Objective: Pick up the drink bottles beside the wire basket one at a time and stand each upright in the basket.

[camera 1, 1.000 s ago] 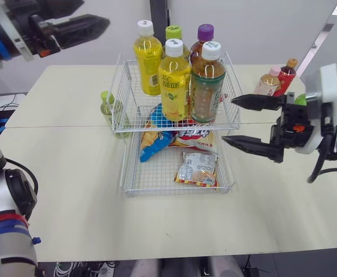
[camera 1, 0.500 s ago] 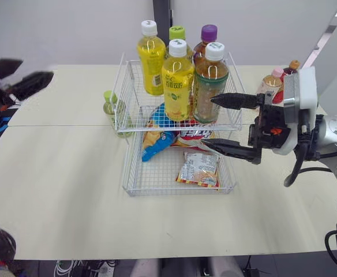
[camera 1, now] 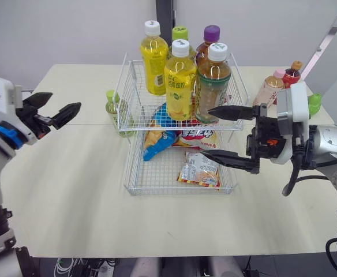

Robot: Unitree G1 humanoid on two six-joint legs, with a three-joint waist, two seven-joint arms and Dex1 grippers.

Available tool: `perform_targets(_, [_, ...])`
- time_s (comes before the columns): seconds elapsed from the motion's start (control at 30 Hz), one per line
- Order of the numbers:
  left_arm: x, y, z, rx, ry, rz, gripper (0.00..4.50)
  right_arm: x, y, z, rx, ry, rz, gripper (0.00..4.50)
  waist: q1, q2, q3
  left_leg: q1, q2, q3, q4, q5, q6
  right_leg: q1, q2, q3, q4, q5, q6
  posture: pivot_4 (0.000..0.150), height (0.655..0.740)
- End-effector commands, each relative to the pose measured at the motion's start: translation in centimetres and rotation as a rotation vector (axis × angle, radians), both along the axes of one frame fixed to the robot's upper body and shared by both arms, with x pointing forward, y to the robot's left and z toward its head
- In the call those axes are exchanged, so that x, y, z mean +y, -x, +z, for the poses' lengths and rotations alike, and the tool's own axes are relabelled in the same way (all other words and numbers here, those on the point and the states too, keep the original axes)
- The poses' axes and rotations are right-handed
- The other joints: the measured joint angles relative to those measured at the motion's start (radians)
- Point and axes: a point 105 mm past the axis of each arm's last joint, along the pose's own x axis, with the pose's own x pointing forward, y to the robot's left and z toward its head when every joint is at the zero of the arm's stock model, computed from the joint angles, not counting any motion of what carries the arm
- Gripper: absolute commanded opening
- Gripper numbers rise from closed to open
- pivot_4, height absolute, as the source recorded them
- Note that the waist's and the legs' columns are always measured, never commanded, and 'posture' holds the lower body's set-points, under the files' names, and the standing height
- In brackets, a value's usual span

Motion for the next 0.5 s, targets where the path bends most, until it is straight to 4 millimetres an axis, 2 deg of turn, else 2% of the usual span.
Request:
perform_targets(0.03, [-1.4,-0.4,0.9,-0.057,-0.001,-0.003,4.48,-0.6,0.7,0.5,-0.048,-0.004,-0.024,4.5,0.0,0.0,0.0,0.0,0.0,0.0,0.0,0.0,0.0,0.0,0.0,0.0,0.0,0.0,0.0,0.15,0.74])
perform_targets(0.2, [-2.2,-2.0,0.3,-0.062,0.02,0.034,4.48,1.1,0.1,1.3,-0.046,-0.021,-0.009,4.5,-0.005,0.0,0.0,0.001,0.001,0.001,0.0,0.0,0.0,0.0,0.001,0.0,0.001,0.0,0.0,0.15,0.74])
perform_targets(0.5, [-4.5,-6.1,-0.2,-0.039,0.056,0.073,4.48,1.4,-0.3,1.8,-0.034,-0.035,-0.01,4.5,0.0,0.0,0.0,0.001,-0.001,0.001,0.0,0.0,0.0,0.001,0.001,0.0,0.0,0.001,0.001,0.15,0.74])
